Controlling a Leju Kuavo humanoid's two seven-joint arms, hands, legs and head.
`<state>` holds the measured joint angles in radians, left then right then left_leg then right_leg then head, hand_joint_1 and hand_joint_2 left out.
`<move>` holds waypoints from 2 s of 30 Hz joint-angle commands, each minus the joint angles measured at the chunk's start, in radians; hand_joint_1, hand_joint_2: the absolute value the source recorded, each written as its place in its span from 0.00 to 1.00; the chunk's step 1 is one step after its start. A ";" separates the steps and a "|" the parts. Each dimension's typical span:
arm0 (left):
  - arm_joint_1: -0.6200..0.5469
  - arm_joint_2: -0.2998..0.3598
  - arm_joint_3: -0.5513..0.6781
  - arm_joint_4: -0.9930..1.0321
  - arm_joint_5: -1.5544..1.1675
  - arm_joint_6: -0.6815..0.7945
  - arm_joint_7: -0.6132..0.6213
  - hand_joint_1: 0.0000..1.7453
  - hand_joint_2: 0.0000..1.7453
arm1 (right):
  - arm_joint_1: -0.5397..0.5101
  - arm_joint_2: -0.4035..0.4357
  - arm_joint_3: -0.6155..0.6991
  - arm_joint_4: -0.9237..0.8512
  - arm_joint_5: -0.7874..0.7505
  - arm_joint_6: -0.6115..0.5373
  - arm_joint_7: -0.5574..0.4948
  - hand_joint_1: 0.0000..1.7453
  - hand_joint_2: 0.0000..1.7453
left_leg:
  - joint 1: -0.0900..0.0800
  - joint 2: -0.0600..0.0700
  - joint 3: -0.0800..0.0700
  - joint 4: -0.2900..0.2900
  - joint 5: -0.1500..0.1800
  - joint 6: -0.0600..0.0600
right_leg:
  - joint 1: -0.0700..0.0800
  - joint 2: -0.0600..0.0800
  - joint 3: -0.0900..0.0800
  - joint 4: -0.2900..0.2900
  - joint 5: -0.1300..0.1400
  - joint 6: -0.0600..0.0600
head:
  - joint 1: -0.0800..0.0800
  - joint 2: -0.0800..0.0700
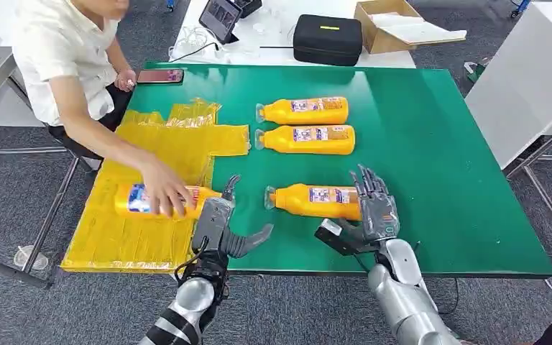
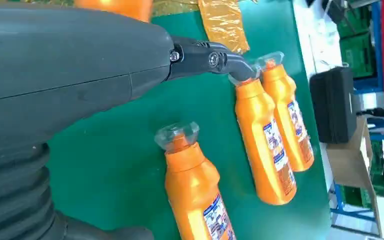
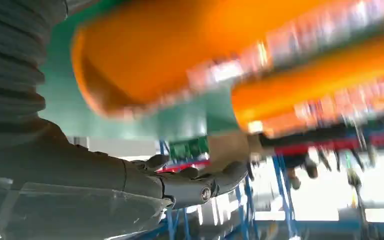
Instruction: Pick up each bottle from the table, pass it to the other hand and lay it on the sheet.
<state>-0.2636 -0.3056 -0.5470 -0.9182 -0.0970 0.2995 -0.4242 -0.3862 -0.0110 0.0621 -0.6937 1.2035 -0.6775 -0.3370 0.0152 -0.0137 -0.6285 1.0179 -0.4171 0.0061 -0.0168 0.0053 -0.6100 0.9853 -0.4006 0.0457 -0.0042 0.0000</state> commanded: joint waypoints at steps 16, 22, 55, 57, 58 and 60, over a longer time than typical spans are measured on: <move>-0.036 0.038 -0.092 -0.018 0.018 0.063 0.004 0.00 1.00 | -0.106 -0.047 0.217 0.227 -0.037 0.238 0.130 0.00 1.00 | 0.000 0.002 0.003 -0.001 -0.001 0.000 | 0.001 0.000 0.003 -0.001 -0.001 -0.002 | 0.000 0.000; -0.034 0.039 -0.100 -0.019 0.006 0.071 0.011 0.00 1.00 | -0.144 -0.064 0.221 0.275 -0.082 0.415 0.231 1.00 1.00 | 0.000 0.005 0.006 0.000 0.000 0.000 | 0.000 0.000 0.004 -0.001 0.001 -0.001 | 0.000 0.000; -0.006 0.033 -0.121 0.098 0.624 -0.169 0.029 0.00 1.00 | 0.084 0.052 0.168 -0.240 -0.955 0.598 -0.188 1.00 1.00 | 0.001 0.009 0.004 -0.001 0.001 0.000 | 0.002 0.006 0.002 -0.001 0.003 -0.003 | 0.000 0.000; -0.008 0.036 -0.127 0.094 0.629 -0.166 0.032 0.00 1.00 | 0.082 0.046 0.174 -0.237 -0.964 0.597 -0.191 1.00 1.00 | 0.001 0.008 0.004 -0.001 0.001 0.000 | 0.002 0.005 0.003 -0.002 0.003 -0.003 | 0.000 0.000; -0.012 0.042 -0.142 0.087 0.627 -0.185 0.022 0.00 1.00 | 0.078 0.045 0.186 -0.233 -0.981 0.630 -0.197 1.00 1.00 | 0.001 0.008 0.003 -0.001 0.001 0.000 | 0.002 0.006 0.001 -0.001 0.003 -0.002 | 0.000 0.000; -0.024 0.049 -0.170 0.071 0.621 -0.240 0.009 0.00 1.00 | 0.069 0.055 0.224 -0.215 -0.995 0.696 -0.198 1.00 1.00 | 0.001 0.007 0.002 -0.001 0.002 0.000 | 0.002 0.005 0.000 -0.001 0.003 -0.002 | 0.000 0.000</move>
<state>-0.2391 -0.3048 -0.6230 -0.8831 0.5245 0.1331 -0.3952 -0.2969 0.0355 0.1969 -0.9064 0.2487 -0.0809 -0.5264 0.0165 -0.0088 -0.6314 1.0176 -0.4143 0.0057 -0.0154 0.0106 -0.6133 0.9844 -0.3964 0.0453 -0.0042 0.0000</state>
